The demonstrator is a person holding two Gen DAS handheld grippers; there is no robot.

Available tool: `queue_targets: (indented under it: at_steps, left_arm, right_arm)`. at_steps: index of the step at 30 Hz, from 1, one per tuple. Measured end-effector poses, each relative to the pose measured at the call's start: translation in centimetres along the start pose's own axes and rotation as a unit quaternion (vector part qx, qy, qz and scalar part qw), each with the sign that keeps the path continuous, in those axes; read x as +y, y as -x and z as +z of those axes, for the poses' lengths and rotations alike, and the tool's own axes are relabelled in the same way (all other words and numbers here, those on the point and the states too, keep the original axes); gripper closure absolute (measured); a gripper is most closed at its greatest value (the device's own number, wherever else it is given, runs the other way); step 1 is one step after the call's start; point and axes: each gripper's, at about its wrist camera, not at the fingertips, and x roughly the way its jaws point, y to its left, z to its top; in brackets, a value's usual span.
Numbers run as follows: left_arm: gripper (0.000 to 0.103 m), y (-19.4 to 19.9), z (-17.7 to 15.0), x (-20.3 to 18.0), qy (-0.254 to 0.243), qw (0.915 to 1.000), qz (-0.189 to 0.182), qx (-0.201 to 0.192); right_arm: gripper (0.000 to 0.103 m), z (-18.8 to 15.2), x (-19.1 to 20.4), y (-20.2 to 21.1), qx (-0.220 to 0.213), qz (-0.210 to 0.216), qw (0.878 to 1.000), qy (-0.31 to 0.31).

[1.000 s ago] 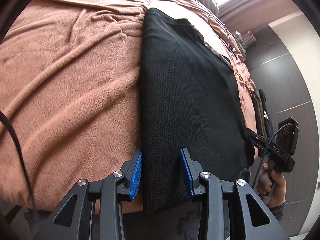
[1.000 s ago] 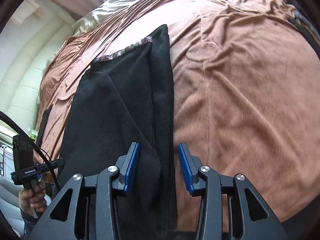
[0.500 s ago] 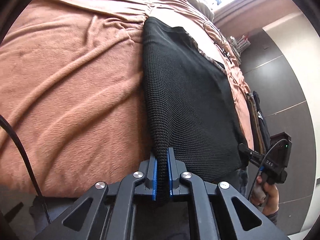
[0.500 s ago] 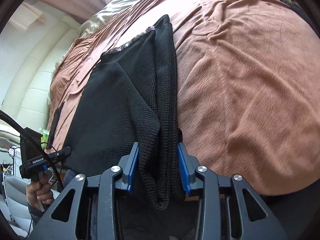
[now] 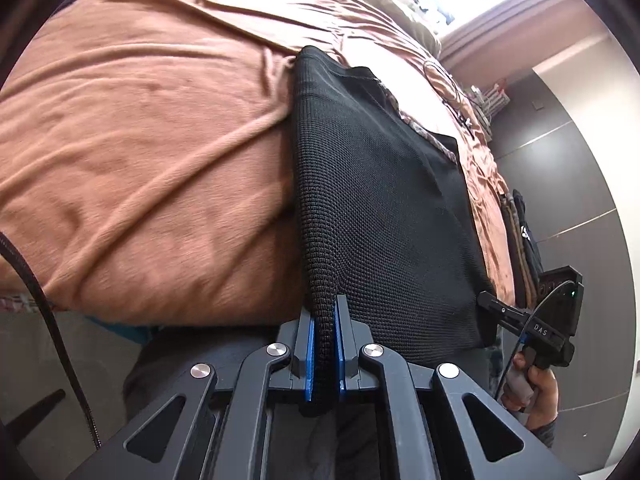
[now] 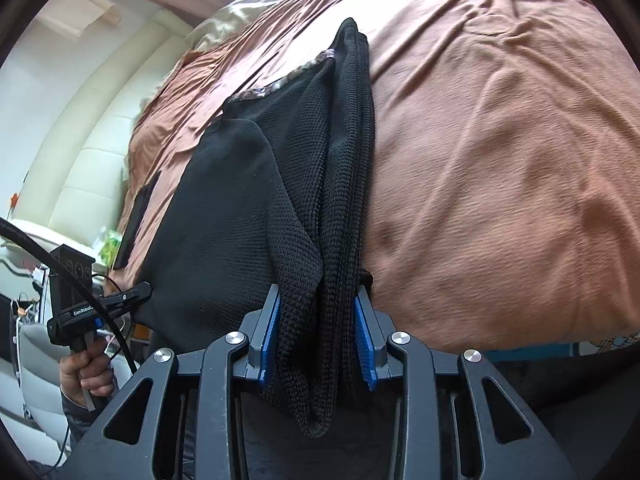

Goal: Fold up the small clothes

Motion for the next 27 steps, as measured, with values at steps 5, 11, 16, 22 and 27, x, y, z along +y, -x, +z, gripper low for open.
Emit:
queue_targets:
  at_steps: [5,11,16,22,27]
  left_arm:
    - [0.095,1.4,-0.7,1.0,0.001,1.0,0.005,-0.006]
    - [0.091,0.9,-0.2,0.6,-0.011,0.9999,0.012,0.002]
    - [0.06,-0.1,1.0,1.3,0.011,0.9999,0.002,-0.007]
    - [0.058,-1.4,3.1,2.2,0.033,0.9992,-0.015,-0.015]
    - [0.058,-2.9,5.2,2.7,0.047,0.9985,-0.023,-0.016]
  right_arm:
    - [0.072,0.1,0.9,-1.0,0.017,0.01,1.0,0.02]
    - [0.072,1.2,1.5,-1.5,0.026,-0.004,0.999,0.046]
    - [0.049,3.2,0.5,-2.0,0.013,0.003,0.999,0.03]
    - [0.047,6.2,-1.3,-3.6,0.01,0.027,1.0,0.009]
    - [0.047,8.0,-3.0,-5.4,0.013,0.053,0.998,-0.012]
